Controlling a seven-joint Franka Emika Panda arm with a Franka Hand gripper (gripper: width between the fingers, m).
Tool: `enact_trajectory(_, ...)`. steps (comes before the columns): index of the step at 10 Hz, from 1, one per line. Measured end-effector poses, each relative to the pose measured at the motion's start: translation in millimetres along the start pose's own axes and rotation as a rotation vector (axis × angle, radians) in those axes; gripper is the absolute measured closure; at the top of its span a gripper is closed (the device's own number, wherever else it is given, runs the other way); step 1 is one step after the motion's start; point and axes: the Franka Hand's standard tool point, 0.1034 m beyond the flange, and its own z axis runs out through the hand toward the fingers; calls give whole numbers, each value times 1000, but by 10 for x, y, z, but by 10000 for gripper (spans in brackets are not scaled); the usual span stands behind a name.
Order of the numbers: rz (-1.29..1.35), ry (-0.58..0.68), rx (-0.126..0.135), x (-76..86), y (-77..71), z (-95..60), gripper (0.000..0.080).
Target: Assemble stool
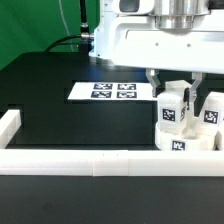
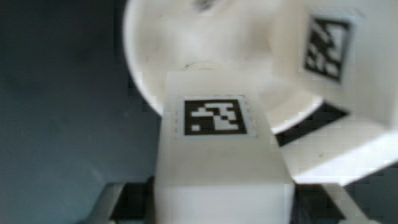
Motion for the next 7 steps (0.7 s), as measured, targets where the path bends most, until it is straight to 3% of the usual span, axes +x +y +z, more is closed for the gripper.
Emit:
enact_trajectory(2, 180, -4, 14, -104, -123, 13, 465)
enact_trajectory(4, 396, -15, 45, -203, -262, 29, 465)
enact_trajectory(7, 563, -30, 53, -209, -264, 34, 464)
